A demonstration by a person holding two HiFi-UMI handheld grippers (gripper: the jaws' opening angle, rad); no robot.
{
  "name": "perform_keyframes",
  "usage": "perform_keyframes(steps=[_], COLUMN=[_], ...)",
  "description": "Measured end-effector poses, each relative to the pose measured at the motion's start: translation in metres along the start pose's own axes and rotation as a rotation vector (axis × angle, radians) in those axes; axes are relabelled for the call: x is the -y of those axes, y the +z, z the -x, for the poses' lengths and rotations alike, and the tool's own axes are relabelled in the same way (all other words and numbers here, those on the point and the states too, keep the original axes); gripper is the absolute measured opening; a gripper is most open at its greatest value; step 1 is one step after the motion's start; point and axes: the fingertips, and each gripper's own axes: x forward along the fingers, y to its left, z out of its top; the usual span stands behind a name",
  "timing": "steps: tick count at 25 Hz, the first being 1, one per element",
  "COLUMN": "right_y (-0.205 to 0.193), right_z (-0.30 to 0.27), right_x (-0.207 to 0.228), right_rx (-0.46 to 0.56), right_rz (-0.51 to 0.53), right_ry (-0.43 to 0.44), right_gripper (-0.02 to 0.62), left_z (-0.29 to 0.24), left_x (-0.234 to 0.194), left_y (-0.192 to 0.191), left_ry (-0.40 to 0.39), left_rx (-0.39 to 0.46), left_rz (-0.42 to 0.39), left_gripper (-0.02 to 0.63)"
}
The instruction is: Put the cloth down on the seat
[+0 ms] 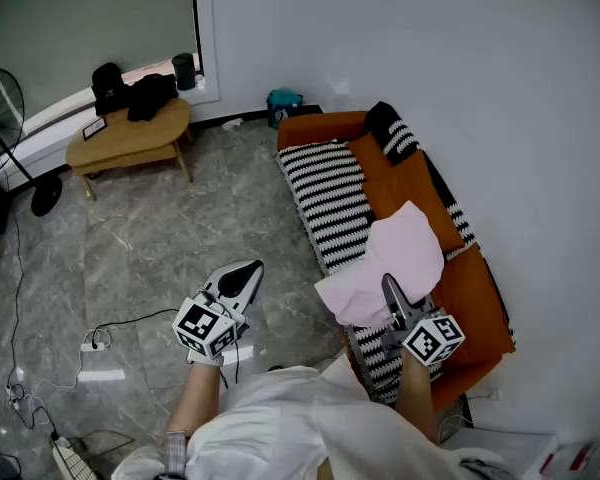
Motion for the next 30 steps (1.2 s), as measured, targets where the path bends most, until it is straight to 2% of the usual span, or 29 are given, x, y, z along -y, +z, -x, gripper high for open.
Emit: perform_keyframes(steps=[15,21,30], right_y=[-0.009,-0.004,0.003], right_z=[-0.002,-0.002,-0.017], right_x=[0.006,0.007,0.040], right_rx=[0.012,0.038,0.013], right_rz=[-0.024,-0.079,-0.091], right_ry=[0.007,0.008,0.028], right_gripper=[0.160,0.161,0.161], left_z=[0.008,0.006,-0.043], left_x=[-0.004,-0.005,0.004], left_y=[-0.006,-0.012,-0.022], left_ry=[0.010,0.004,-0.027], left_rx=[-0.020,-0.033,-0.047], left_rz=[0.009,0.018,0.018], left_gripper=[0.015,0.015,0.015])
